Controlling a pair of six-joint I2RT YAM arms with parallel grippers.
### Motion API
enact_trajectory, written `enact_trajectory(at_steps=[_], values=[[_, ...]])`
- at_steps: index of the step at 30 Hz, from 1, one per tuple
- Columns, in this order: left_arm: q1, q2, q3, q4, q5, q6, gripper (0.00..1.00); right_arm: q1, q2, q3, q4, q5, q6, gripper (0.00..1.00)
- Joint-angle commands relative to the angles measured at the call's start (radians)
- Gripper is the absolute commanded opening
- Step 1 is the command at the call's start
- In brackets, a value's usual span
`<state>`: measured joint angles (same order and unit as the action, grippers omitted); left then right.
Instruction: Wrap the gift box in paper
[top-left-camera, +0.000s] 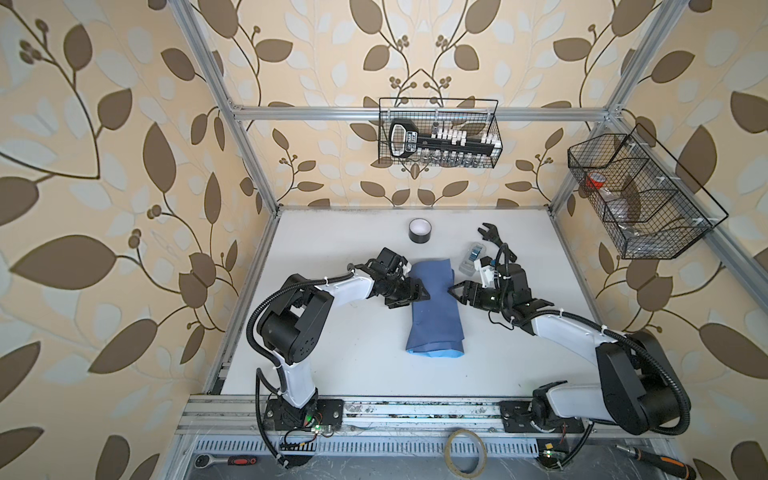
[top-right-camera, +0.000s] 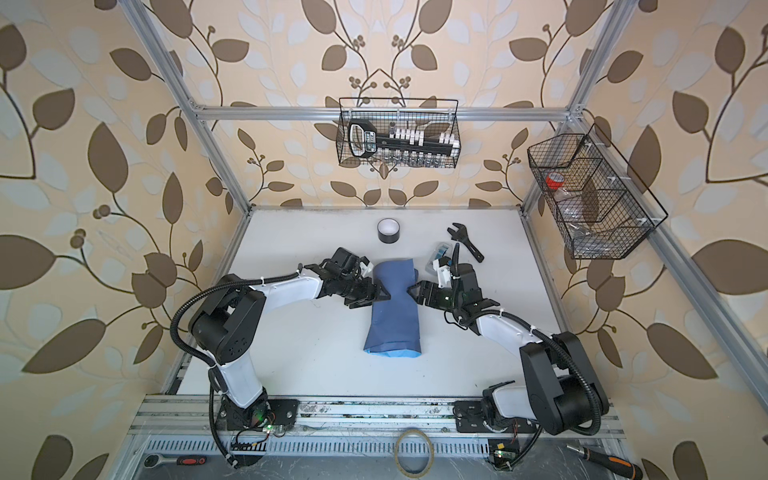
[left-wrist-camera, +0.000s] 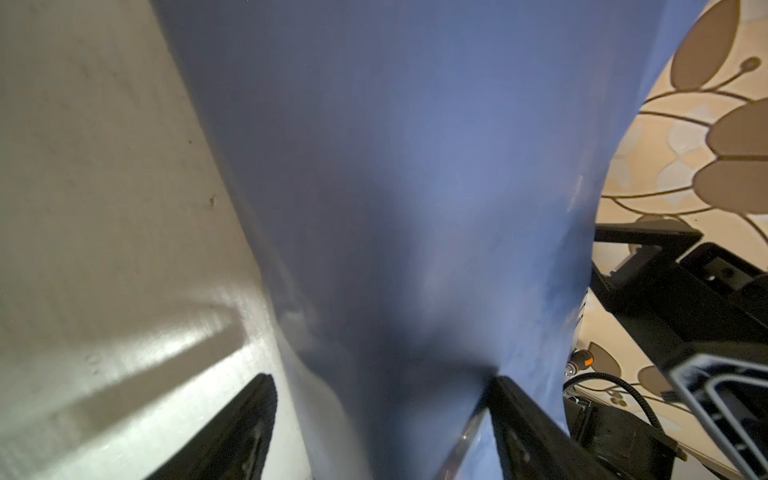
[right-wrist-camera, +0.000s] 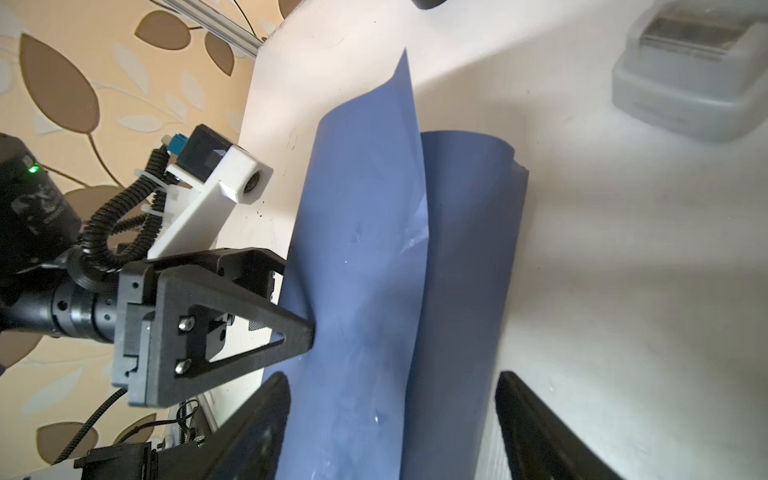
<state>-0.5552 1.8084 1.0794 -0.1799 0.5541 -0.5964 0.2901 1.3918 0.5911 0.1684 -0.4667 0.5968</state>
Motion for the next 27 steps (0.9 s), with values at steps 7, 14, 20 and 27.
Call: enact_trajectory(at_steps=[7,14,20,27], values=[[-0.003,0.03,0.006,-0.075,-0.042,0.034,0.82,0.045,0.09,-0.004,0.021,0.005,-0.01,0.67],[-0.002,0.008,-0.005,-0.042,-0.042,0.001,0.82,0.081,0.092,-0.056,0.072,0.019,0.018,0.53],[-0.003,-0.048,-0.023,-0.022,-0.042,-0.022,0.83,0.1,0.108,-0.08,0.11,0.03,0.038,0.48],[-0.003,-0.11,-0.058,-0.005,-0.024,-0.049,0.81,0.112,0.115,-0.097,0.127,0.037,0.046,0.48]])
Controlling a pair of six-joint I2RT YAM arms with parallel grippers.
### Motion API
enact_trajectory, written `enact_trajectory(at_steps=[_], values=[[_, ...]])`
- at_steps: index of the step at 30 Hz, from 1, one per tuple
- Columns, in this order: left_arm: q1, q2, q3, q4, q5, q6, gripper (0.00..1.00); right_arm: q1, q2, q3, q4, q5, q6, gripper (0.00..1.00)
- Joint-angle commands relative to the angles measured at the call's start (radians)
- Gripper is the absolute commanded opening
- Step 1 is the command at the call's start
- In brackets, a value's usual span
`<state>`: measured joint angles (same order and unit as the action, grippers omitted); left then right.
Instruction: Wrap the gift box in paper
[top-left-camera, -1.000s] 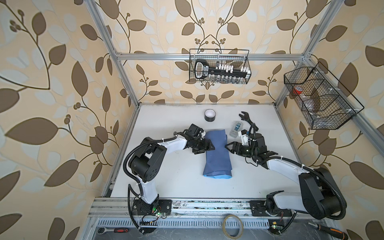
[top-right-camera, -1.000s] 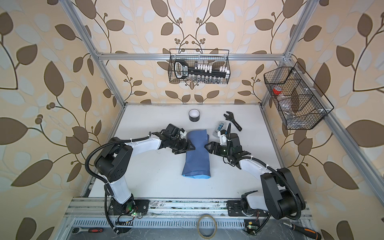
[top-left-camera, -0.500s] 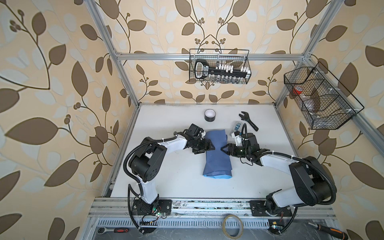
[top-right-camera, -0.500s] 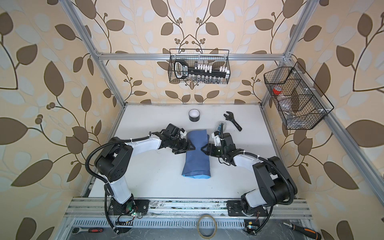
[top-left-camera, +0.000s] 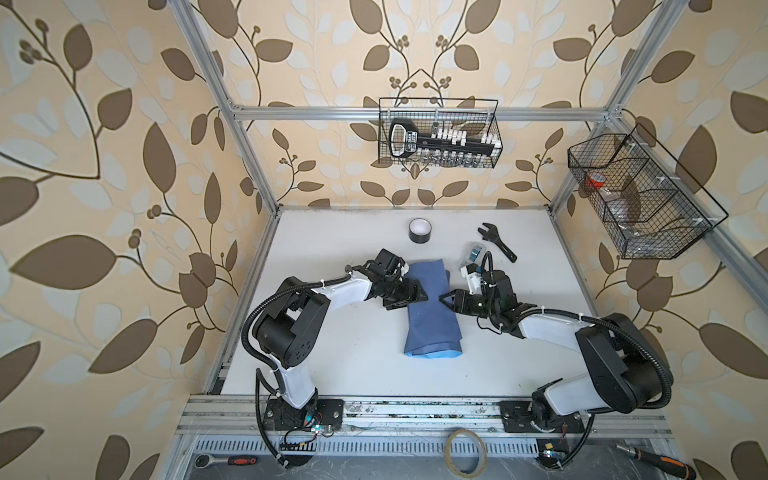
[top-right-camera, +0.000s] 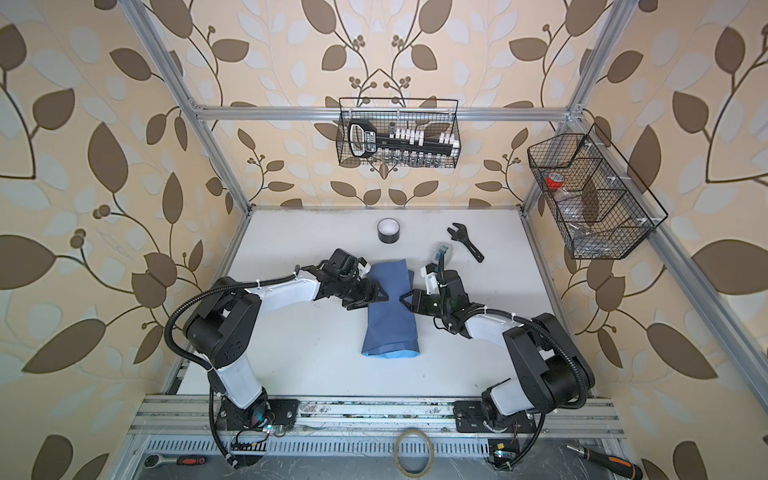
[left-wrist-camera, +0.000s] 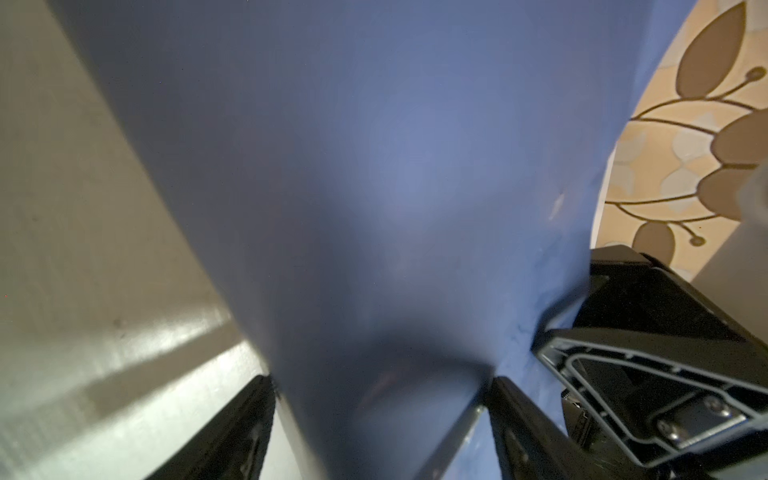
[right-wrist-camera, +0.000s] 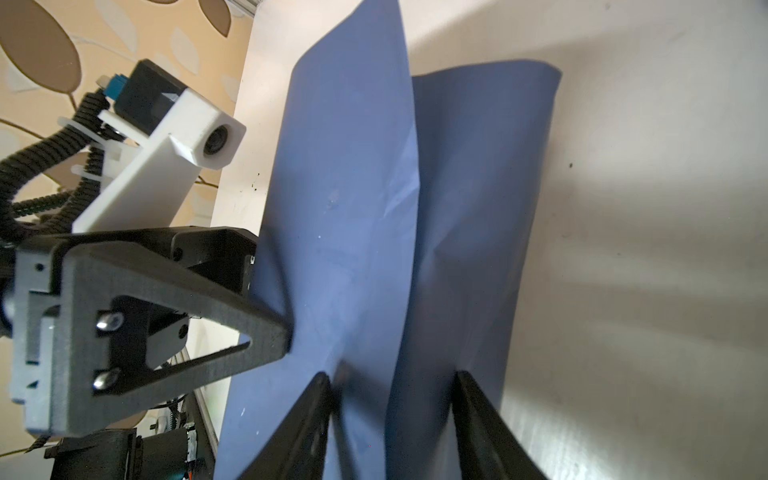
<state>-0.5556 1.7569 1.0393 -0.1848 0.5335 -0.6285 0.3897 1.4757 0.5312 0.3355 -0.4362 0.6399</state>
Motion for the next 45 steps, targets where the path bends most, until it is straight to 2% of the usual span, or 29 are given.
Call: enact_trajectory(at_steps=[1,12,17,23,29,35,41,45], values=[[-0.004,-0.061,-0.023,0.001,0.003,-0.02,0.81,0.015,0.032,-0.037,-0.037,0.007,0.005,0.47],[-0.006,-0.071,-0.055,0.016,0.074,-0.02,0.82,0.035,0.057,-0.05,-0.01,0.016,0.019,0.47],[-0.005,-0.065,-0.06,0.01,0.071,-0.011,0.8,0.041,0.062,-0.053,-0.003,0.016,0.021,0.47],[-0.002,-0.044,-0.058,-0.028,0.005,0.014,0.74,0.059,0.057,-0.052,0.002,0.025,0.036,0.47],[0.048,-0.045,-0.084,-0.045,-0.005,0.038,0.73,0.106,0.066,-0.034,0.036,0.05,0.078,0.47],[0.121,-0.062,-0.113,-0.067,0.003,0.072,0.73,0.164,0.138,0.047,0.071,0.059,0.125,0.47],[0.158,-0.082,-0.139,-0.089,-0.022,0.101,0.73,0.175,0.196,0.143,0.042,0.05,0.113,0.49],[0.161,-0.068,-0.14,-0.097,-0.039,0.109,0.73,0.148,0.153,0.173,-0.034,0.047,0.066,0.55]])
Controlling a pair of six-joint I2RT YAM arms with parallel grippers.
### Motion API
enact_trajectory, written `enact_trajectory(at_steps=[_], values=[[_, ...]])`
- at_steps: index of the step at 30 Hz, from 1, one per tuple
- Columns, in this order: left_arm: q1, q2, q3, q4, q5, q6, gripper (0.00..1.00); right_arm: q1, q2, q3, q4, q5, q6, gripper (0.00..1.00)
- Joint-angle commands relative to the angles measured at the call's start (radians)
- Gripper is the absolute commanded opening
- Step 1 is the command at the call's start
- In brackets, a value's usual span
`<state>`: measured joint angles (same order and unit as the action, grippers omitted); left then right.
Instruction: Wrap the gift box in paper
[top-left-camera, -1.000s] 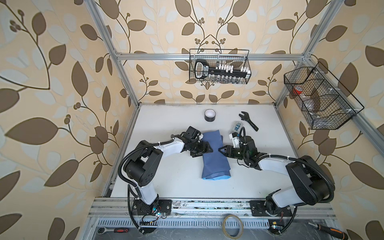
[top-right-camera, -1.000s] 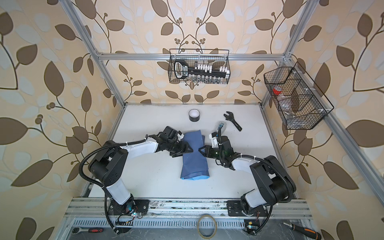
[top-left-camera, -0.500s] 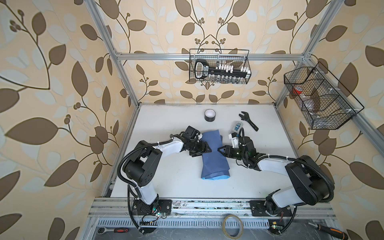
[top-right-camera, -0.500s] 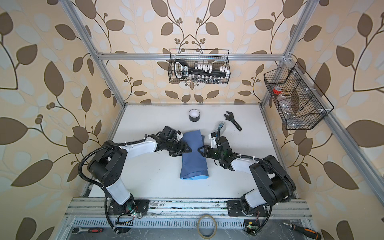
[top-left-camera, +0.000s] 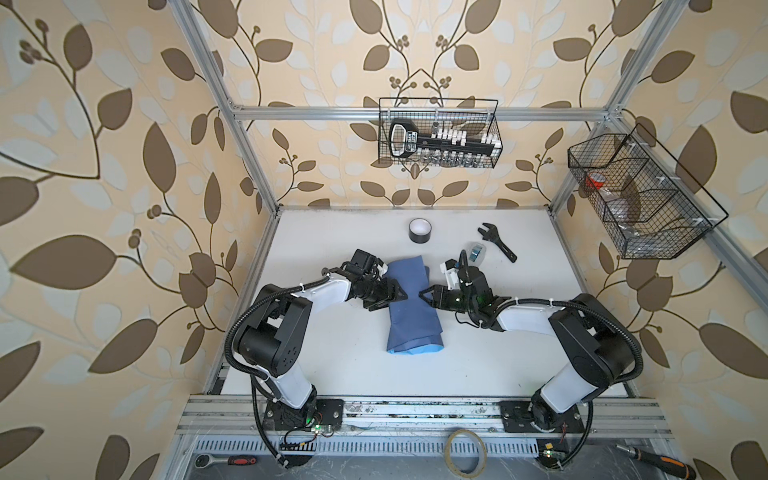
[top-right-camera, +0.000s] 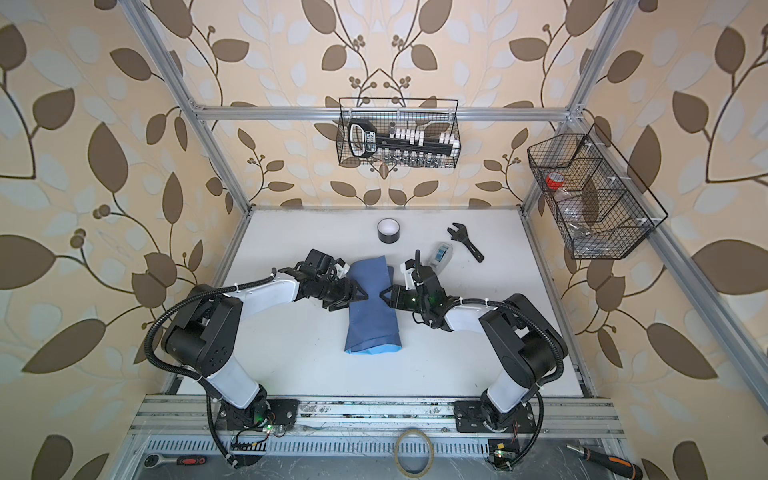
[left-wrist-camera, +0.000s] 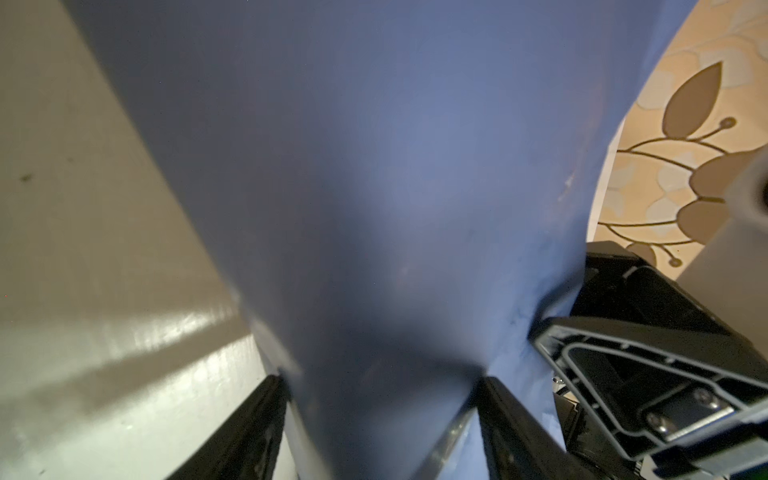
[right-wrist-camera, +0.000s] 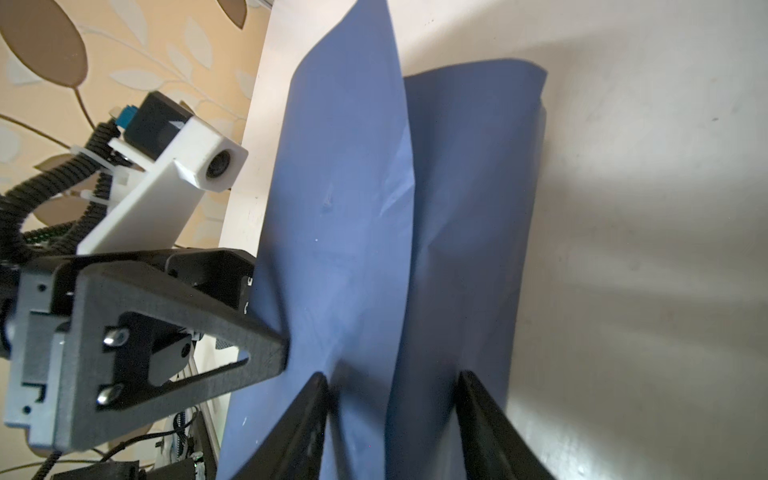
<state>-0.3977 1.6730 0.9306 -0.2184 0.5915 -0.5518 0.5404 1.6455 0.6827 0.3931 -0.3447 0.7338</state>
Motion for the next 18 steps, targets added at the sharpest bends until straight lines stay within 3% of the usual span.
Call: enact_trajectory(at_steps=[1,8,18], values=[[0.003,0.02,-0.032,-0.062,-0.1,0.034,0.73,-0.021,-0.039,0.027,-0.114,-0.049,-0.04,0.57],[0.004,0.026,-0.036,-0.065,-0.125,0.044,0.73,-0.181,-0.224,0.074,-0.313,-0.042,-0.148,0.71],[0.007,0.036,-0.036,-0.06,-0.128,0.046,0.73,-0.483,-0.216,0.135,-0.343,-0.048,-0.117,0.69]])
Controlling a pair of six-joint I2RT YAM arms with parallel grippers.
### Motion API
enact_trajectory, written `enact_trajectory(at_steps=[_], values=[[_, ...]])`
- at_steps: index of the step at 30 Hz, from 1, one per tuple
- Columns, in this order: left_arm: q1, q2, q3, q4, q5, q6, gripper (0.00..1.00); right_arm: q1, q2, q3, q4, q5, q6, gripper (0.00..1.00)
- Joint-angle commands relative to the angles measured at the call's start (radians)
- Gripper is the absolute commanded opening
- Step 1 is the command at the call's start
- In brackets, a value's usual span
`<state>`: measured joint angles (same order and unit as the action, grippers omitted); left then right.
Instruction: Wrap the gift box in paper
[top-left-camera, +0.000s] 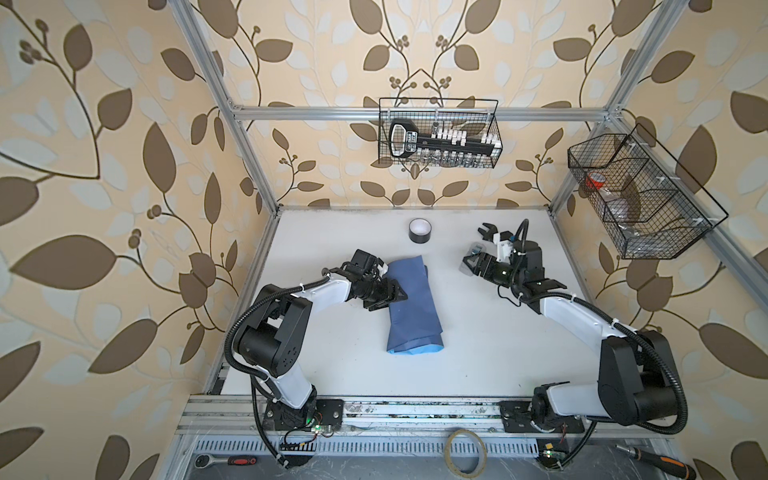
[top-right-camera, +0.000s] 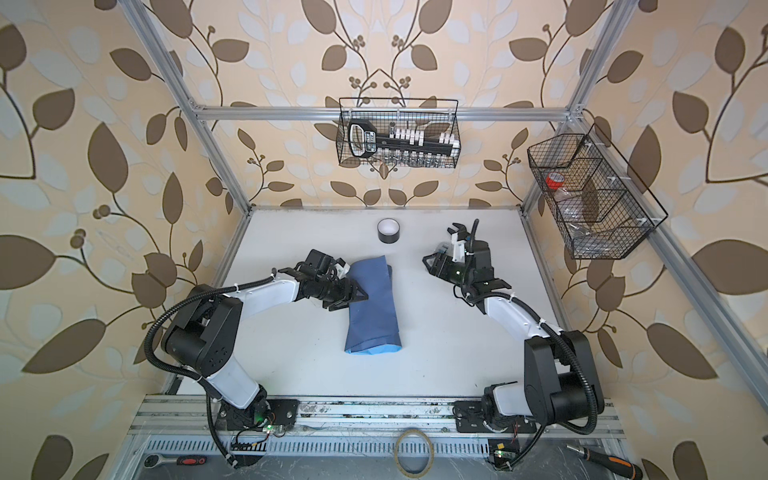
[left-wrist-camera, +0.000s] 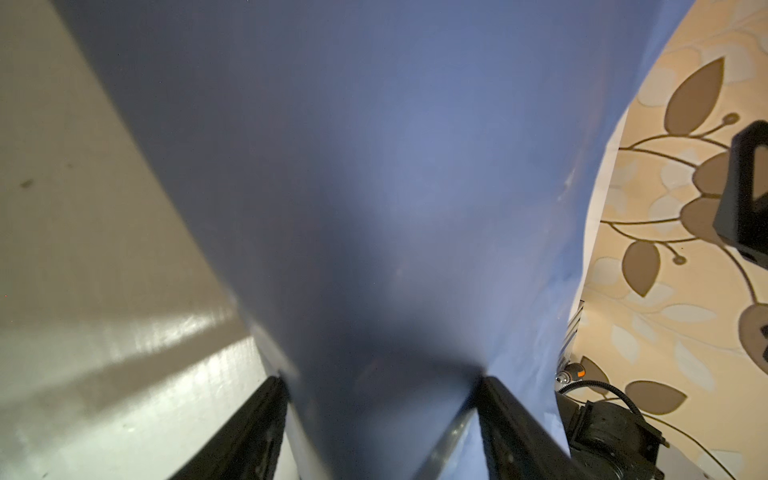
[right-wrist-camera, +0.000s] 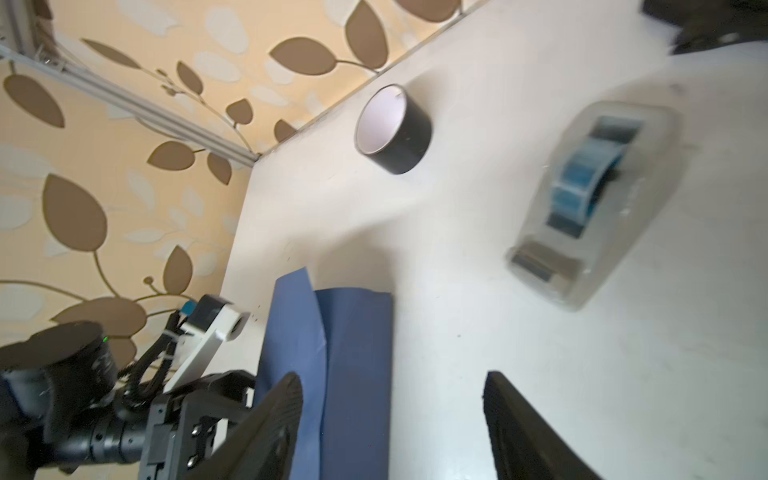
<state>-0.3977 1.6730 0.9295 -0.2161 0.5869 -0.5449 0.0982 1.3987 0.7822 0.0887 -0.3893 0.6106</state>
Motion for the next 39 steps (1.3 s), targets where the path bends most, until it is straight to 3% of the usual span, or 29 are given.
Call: enact_trajectory(at_steps=[1,5,19,39], values=[[0.006,0.036,-0.035,-0.061,-0.124,0.04,0.73,-0.063,0.052,0.044,-0.032,-0.006,0.017,0.68],[0.006,0.037,-0.037,-0.058,-0.124,0.039,0.73,-0.112,0.138,0.081,0.003,-0.025,0.047,0.64],[0.006,0.043,-0.035,-0.049,-0.114,0.036,0.72,-0.098,0.37,0.171,0.104,-0.095,0.103,0.5],[0.006,0.049,-0.035,-0.044,-0.108,0.036,0.72,-0.078,0.474,0.217,0.121,-0.102,0.103,0.44]])
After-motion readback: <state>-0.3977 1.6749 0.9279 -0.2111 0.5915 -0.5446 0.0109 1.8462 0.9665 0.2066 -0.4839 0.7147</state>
